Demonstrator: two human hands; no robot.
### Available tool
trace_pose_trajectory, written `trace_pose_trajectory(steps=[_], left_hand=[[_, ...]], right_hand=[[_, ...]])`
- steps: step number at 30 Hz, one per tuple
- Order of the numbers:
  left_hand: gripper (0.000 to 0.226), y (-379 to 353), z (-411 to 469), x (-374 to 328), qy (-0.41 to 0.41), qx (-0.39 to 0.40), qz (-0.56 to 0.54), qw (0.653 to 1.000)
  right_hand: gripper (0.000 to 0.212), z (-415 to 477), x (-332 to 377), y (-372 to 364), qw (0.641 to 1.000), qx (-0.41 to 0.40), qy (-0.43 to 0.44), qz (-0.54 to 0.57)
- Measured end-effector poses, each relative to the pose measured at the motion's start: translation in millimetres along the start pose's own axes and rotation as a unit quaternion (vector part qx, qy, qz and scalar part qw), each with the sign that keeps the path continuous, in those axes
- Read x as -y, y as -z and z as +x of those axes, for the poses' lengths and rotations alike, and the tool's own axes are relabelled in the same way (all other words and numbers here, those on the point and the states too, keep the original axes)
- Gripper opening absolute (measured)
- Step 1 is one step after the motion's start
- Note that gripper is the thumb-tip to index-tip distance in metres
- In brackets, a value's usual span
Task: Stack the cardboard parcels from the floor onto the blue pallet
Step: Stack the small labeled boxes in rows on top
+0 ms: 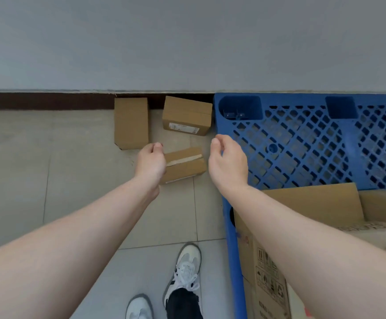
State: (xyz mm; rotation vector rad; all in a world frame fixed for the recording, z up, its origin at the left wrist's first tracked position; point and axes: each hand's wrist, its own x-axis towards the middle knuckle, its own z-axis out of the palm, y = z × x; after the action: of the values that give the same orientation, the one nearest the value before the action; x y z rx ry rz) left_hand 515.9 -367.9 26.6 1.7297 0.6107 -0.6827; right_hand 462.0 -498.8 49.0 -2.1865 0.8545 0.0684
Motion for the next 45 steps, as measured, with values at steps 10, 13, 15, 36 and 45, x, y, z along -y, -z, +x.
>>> trace_pose_trajectory(steps=[10,13,15,36,45], left_hand=[[0.02,-16,102,30,0.013,-0.011,0.044,0.999],[0.021,-21,133,49,-0.012,0.005,0.093,0.996],[0.028,-25,153,63,-0.042,0.021,0.147,0.988],[0.031,-50,227,177,-0.005,0.169,0.234,0.958],[0.051,-70,241,208,0.067,0.245,0.215,0.943]], right_hand=[[0.031,61,-33,-94,0.995,0.049,-0.082,-0.006],[0.03,74,-51,-126,0.994,0.051,-0.095,-0.005],[0.033,84,-63,-149,0.992,0.055,-0.115,-0.012],[0.083,73,-141,-269,0.975,-0.061,-0.18,-0.118],[0.066,50,-180,-257,0.984,-0.122,-0.113,-0.062]])
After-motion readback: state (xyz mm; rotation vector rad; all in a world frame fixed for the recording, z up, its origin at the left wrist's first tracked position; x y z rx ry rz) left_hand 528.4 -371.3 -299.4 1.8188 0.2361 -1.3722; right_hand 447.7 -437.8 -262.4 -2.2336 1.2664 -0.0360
